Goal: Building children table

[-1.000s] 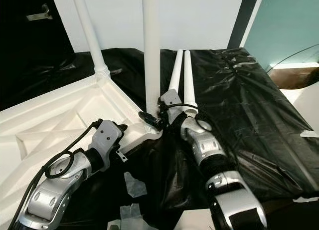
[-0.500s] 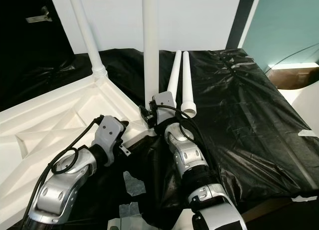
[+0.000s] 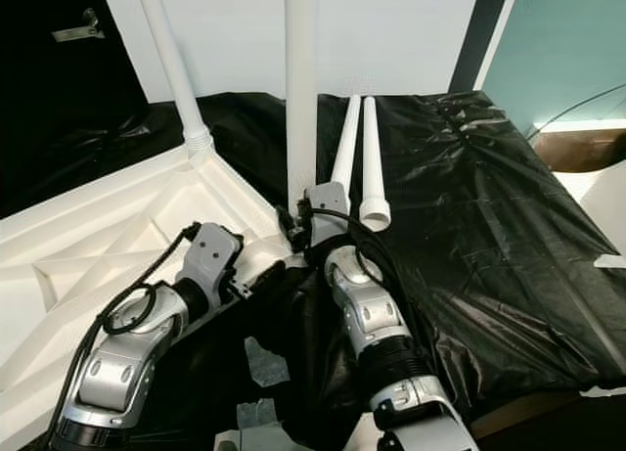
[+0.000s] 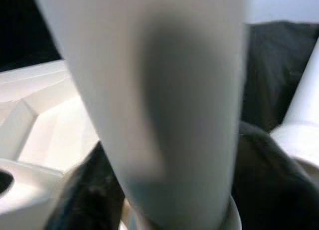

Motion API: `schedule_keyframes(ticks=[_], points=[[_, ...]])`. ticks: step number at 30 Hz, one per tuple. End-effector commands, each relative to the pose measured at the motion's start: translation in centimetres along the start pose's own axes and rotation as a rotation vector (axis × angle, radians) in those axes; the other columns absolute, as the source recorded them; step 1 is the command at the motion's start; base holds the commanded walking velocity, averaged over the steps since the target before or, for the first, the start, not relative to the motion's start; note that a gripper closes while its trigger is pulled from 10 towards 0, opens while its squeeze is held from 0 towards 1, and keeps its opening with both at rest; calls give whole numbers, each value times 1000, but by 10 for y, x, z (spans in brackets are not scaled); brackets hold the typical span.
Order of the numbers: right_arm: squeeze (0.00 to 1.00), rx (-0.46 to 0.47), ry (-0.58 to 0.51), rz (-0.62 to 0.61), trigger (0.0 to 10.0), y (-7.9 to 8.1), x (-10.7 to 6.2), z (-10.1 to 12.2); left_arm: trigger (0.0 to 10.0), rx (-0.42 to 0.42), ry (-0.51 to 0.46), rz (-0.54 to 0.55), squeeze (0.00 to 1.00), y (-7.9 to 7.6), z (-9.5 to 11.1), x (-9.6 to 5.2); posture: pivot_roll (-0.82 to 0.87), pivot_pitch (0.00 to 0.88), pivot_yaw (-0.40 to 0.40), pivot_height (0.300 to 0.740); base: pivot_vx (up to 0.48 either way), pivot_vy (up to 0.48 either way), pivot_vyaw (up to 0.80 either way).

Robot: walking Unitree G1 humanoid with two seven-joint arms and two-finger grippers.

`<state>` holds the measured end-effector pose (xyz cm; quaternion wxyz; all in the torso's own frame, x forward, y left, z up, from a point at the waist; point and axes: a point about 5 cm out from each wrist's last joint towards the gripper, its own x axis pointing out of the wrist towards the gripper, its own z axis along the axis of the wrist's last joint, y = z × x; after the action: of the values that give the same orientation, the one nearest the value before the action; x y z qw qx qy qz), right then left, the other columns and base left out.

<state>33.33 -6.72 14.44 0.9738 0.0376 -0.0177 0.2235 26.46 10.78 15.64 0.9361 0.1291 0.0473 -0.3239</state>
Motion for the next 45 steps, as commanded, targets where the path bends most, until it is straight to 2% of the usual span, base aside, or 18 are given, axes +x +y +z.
schedule_keyframes(ticks=[1, 5, 8, 9, 13, 18, 19, 22, 28, 34, 35, 36, 37, 42, 45], points=[[1000, 15, -12, 3, 10000, -4, -3, 1, 10000, 1, -7, 238, 0, 10, 0, -3, 98, 40, 17, 740, 0, 0, 0], [1000, 20, -40, 100, 10000, -16, -11, 6, 10000, 7, -10, 204, 0, 6, -3, -1, 98, 44, 6, 740, 0, 0, 0], [1000, 28, -41, 122, 10000, -19, -13, 6, 10000, 10, -11, 200, 0, 4, -4, -1, 98, 44, 6, 740, 0, 0, 0], [0, 19, -45, 156, 10000, -24, -15, 7, 10000, 10, -10, 194, 0, 3, -5, -2, 99, 47, 2, 740, 0, 0, 0], [0, -12, -49, 264, 10000, -35, -18, 7, 10000, -4, -13, 187, 0, 1, -7, -3, 103, 38, 1, 740, 0, 0, 0], [0, -34, -27, 347, 10000, -41, -18, 4, 10000, 4, -21, 150, 0, -1, -6, -3, 102, 13, 3, 740, 0, 0, 0], [0, -68, -4, 409, 10000, -44, -15, 3, 10000, 3, -38, 130, 0, -2, -5, -2, 109, 0, 1, 740, 0, 0, 0], [0, -112, 19, 457, 10000, -47, -12, 4, 10000, 4, -42, 118, 0, -3, -5, -2, 113, 0, -1, 740, 0, 0, 0], [0, -181, 49, 508, 10000, -54, -1, 11, 10000, 6, -32, 109, 0, -3, -8, -3, 132, 0, -26, 740, 0, 0, 0], [0, -236, 87, 555, 10000, -51, 9, 14, 10000, 5, -26, 100, 0, -4, -9, -4, 140, 0, -33, 740, 0, 0, 0], [0, -237, 89, 564, 9765, -50, 10, 14, 10000, 3, -28, 89, 0, -5, -9, -4, 140, 0, -33, 740, 0, 0, 0], [0, -241, 89, 575, 1490, -48, 12, 14, 10000, 2, -28, 75, 0, -7, -9, -4, 140, 0, -33, 740, 0, 0, 0], [0, -247, 92, 582, 157, -46, 13, 13, 10000, 0, -25, 60, 0, -9, -9, -4, 140, 0, -33, 740, 0, 0, 0], [0, -252, 100, 590, 0, -43, 15, 11, 10000, 20, -9, 23, 0, -16, -11, -4, 152, 0, -41, 740, 0, 0, 0], [0, -221, 106, 575, 0, -44, 15, 7, 10000, 51, 6, 5, 0, -21, -14, -4, 160, 0, -44, 740, 0, 0, 0]])
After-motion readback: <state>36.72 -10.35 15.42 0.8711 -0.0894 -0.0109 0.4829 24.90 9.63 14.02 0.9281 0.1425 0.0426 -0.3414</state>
